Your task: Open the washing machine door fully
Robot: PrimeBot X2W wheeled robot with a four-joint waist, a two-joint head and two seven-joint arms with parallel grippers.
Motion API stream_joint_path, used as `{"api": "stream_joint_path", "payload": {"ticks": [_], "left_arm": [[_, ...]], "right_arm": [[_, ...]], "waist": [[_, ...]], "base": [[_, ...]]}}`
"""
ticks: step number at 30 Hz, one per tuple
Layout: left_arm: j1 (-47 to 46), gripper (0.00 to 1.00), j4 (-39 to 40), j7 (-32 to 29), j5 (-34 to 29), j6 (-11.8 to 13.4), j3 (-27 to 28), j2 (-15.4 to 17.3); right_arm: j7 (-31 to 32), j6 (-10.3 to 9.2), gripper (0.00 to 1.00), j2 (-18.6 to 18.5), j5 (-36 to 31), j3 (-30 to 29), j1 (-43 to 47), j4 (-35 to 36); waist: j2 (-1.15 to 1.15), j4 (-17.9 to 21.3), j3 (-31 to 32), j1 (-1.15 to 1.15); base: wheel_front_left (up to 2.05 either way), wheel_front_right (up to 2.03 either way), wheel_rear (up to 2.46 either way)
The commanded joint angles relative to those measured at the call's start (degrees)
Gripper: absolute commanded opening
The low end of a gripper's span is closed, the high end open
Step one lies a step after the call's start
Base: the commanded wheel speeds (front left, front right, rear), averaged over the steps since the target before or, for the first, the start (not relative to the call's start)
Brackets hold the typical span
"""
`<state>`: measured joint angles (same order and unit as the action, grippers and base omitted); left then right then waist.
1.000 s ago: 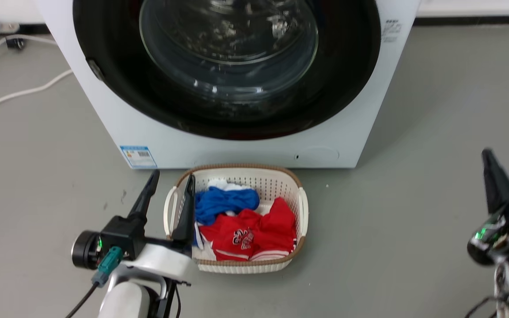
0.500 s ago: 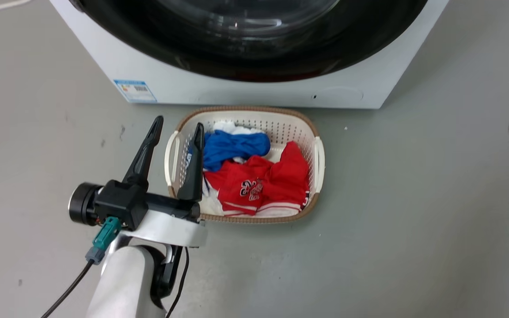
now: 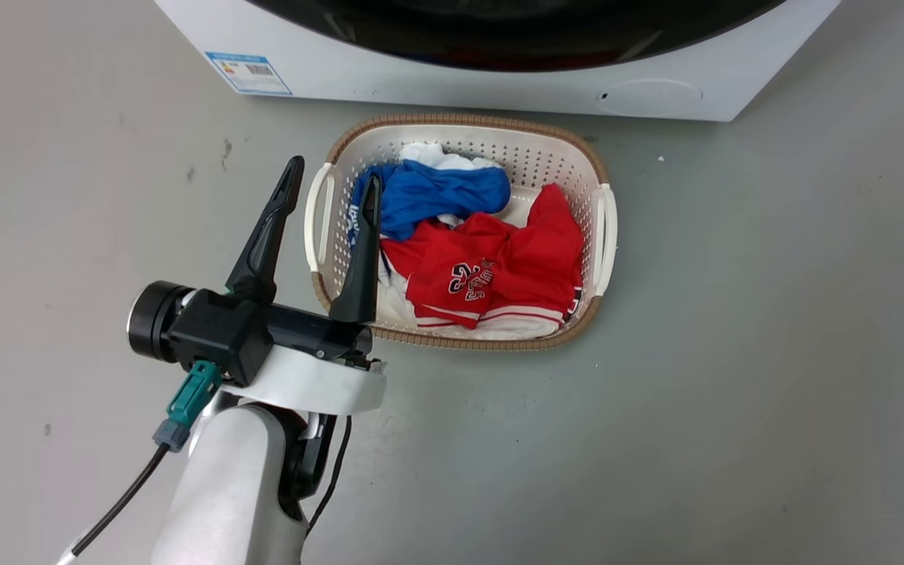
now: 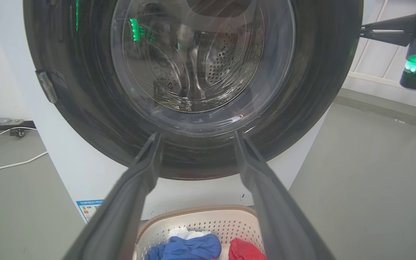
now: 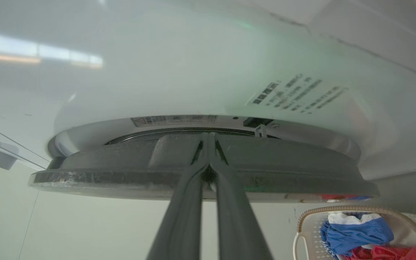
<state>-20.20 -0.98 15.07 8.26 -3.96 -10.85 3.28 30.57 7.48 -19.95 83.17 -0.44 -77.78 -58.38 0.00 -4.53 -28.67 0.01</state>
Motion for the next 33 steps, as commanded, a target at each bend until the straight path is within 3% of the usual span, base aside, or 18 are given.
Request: {"api": "stream_joint_path", "payload": {"ticks": [1,13,15,25,33], "left_arm": [[-0.93,1.00,0.19,0.15,-0.02,0.06,-0.12,-0.06],[-2.36,1.00,0.34,0.15,-0.20,0.21,-0.68,-0.26],[-2.57,1.00,0.20,0.15,-0.20,0.29,-0.77,-0.30],[-1.12,1.00,-1.52,0.15,0.21,0.12,-0.85,-0.37],[2.20,1.00,-3.36,0.15,0.82,0.09,-0.68,-0.38]], "right_arm": [[-0.11,0.02,0.00,0.37,-0.73,0.47,-1.52,-0.78],[2.67,0.03,0.00,1.26,-3.42,2.25,-7.85,-4.78],[5.56,0.03,0.00,1.57,-3.35,2.68,-7.47,-4.50],[13.45,0.08,0.00,2.04,-3.78,4.30,-1.61,-2.25],[20.94,0.08,0.00,2.74,-1.33,3.77,8.92,4.96]], "waist": [[0.00,-0.23,-0.81,-0.01],[0.00,-0.77,-3.50,-0.01],[0.00,-0.67,-3.50,-0.01],[0.00,0.26,-0.06,-0.01],[0.00,0.69,6.07,-0.01]], "base": [[0.00,0.00,0.00],[0.00,0.00,0.00],[0.00,0.00,0.00],[0.00,0.00,0.00],[0.00,0.00,0.00]]}}
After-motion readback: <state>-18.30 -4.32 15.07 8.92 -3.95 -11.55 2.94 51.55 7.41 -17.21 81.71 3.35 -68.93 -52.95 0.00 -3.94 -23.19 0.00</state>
